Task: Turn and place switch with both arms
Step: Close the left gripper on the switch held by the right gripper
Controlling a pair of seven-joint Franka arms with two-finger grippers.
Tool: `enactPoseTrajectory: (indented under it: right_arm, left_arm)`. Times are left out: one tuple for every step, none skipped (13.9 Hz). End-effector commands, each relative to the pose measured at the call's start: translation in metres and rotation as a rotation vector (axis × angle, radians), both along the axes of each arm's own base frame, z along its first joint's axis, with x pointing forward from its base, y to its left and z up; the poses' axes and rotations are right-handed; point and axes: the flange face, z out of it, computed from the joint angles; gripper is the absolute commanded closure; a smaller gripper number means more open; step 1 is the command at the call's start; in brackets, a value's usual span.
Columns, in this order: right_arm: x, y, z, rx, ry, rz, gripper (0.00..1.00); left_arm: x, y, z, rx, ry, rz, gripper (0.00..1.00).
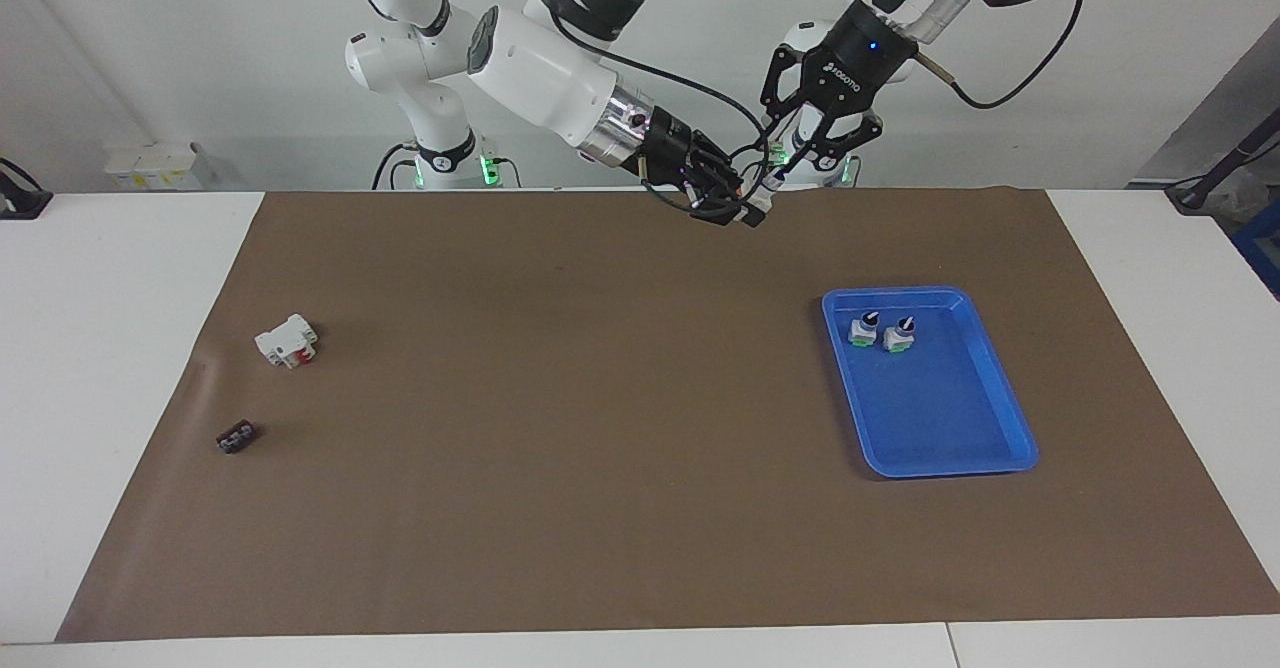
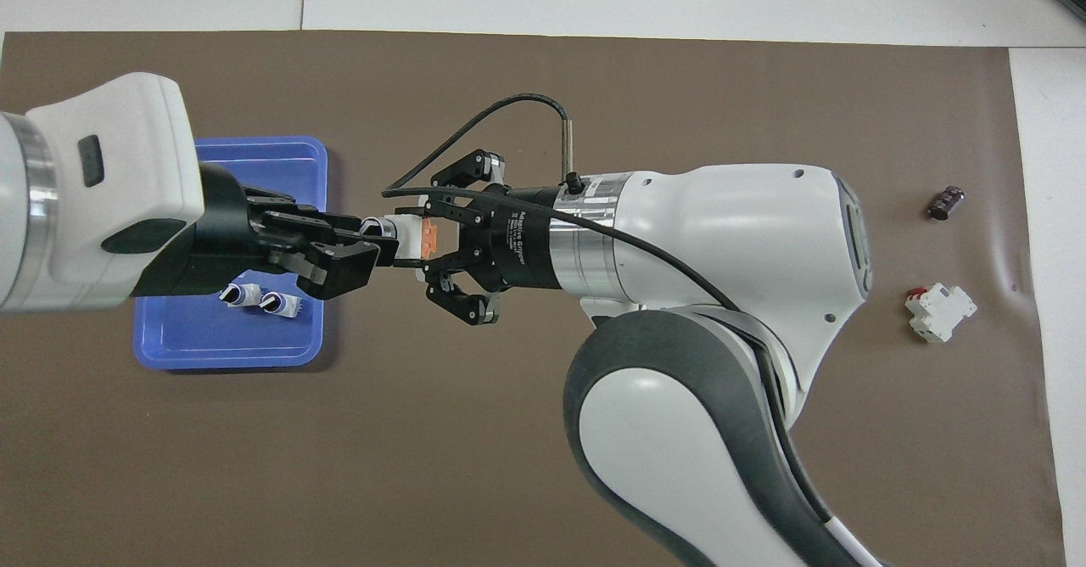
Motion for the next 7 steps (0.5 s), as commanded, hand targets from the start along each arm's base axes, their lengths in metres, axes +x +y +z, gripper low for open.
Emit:
enactPoseTrajectory:
  right_arm:
    - [0.003,0.003,0.004,0.014,0.005,-0.023,1.0]
    - [0.003,0.003,0.004,0.014,0.005,-0.023,1.0]
    - [0.003,0.003,0.004,0.014,0.005,-0.023,1.0]
    - [0.003,0.003,0.004,0.014,0.005,-0.023,1.0]
    - [0.003,0.003,0.004,0.014,0.005,-0.023,1.0]
    - [0.002,0.004,0.003,0.013,0.007,-0.02,1.0]
    - [0.001,0.006,0.003,0.013,0.007,-0.017,1.0]
  left_arm:
    - [-0.001,0.006,-0.004,-0.011,-0.022,-0.02,0.6]
    - [-0.001,0.006,-0.008,-0.009,-0.021,-0.027,0.61]
    - [-0.002,0.005,-0.01,-0.007,-0.02,-0.031,0.62]
    - [-0.002,0.004,-0.012,-0.007,-0.02,-0.03,0.63]
    - [-0.001,0.004,-0.012,-0.007,-0.019,-0.029,0.63]
    - [-0.001,0.004,-0.013,-0.006,-0.019,-0.031,0.63]
    - [0.001,0.006,-0.014,-0.007,-0.026,-0.034,0.64]
